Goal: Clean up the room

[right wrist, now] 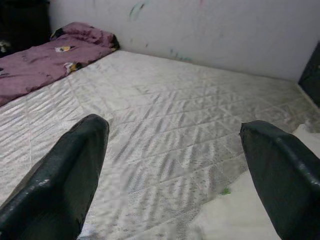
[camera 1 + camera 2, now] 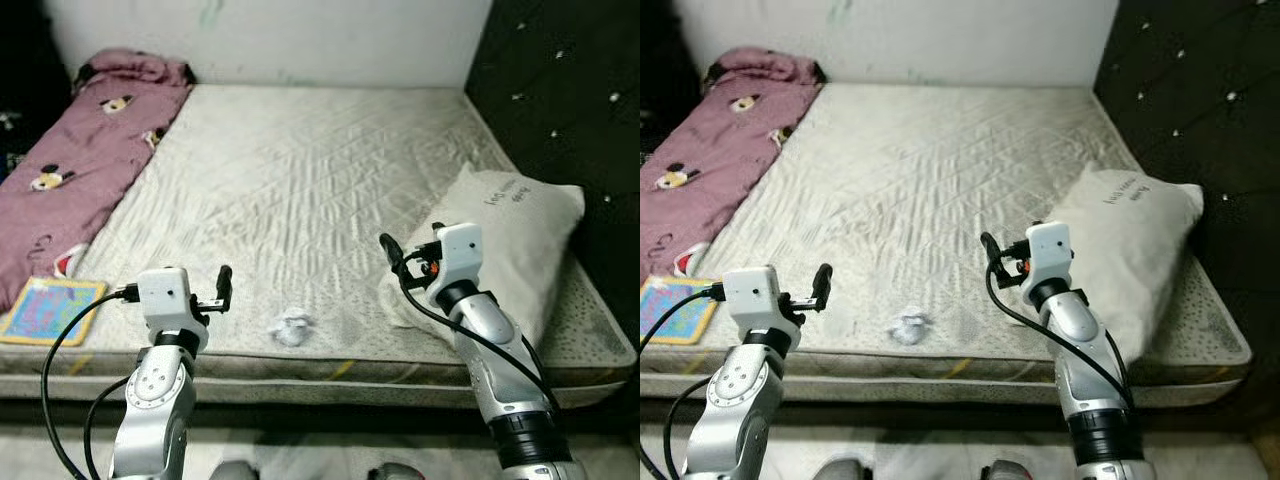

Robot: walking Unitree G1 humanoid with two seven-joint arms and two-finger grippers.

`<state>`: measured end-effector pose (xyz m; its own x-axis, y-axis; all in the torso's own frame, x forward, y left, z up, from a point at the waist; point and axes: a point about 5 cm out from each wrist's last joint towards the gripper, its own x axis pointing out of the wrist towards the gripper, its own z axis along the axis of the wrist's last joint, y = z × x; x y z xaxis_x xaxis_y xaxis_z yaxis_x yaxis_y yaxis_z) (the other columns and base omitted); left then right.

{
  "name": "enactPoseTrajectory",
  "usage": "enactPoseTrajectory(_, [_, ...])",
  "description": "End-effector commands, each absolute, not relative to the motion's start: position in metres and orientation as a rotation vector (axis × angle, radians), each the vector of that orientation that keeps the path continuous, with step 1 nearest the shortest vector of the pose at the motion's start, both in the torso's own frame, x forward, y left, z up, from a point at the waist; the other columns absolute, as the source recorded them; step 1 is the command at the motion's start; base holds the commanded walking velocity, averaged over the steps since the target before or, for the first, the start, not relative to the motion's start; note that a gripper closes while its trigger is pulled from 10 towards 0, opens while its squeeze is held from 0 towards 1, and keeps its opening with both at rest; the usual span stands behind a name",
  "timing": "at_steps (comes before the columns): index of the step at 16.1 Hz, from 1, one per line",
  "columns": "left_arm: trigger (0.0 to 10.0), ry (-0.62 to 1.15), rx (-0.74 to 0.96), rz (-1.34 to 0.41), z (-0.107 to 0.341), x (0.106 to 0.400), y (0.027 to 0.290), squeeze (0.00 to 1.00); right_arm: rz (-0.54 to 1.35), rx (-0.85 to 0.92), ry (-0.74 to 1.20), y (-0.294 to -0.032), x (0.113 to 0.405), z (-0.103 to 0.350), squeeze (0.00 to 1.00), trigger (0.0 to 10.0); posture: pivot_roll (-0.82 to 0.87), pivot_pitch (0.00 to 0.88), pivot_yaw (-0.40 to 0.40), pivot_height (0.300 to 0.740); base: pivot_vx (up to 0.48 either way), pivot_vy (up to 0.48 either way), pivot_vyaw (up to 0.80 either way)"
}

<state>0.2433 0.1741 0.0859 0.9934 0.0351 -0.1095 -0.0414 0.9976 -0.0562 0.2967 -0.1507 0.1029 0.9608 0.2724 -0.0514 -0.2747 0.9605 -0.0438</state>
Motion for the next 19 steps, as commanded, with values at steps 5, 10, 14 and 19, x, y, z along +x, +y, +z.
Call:
enactPoseTrajectory(5, [10.0, 0.099, -0.054, 0.074, 0.0879, 0.2426, 0.182, 0.0, 0.293, -0.044, 0.031, -0.1442, 0.3011, 0.109, 0.0, 10.0, -0.05, 0.0, -0.042, 0.74, 0.0, 0.454, 0.0])
enactPoseTrajectory(10, [10.0, 0.087, -0.039, 0.06, 0.0904, 0.2429, 0.1806, 0.0, 0.284, -0.048, 0.037, -0.1454, 0.3014, 0.1084, 0.0, 10.0, -0.05, 0.0, -0.041, 0.74, 0.0, 0.0, 0.0])
enactPoseTrajectory(14, [10.0, 0.078, -0.069, 0.038, 0.0911, 0.2429, 0.1796, 0.0, 0.283, -0.045, 0.037, -0.145, 0.3014, 0.1083, 0.0, 10.0, -0.05, 0.0, -0.04, 0.74, 0.0, 0.0, 0.0])
enactPoseTrajectory(19, [10.0, 0.065, -0.085, 0.02, 0.0927, 0.2414, 0.1784, 0.0, 0.284, -0.046, 0.039, -0.1451, 0.301, 0.108, 0.0, 10.0, -0.05, 0.0, -0.04, 0.74, 0.052, 0.0, 0.0])
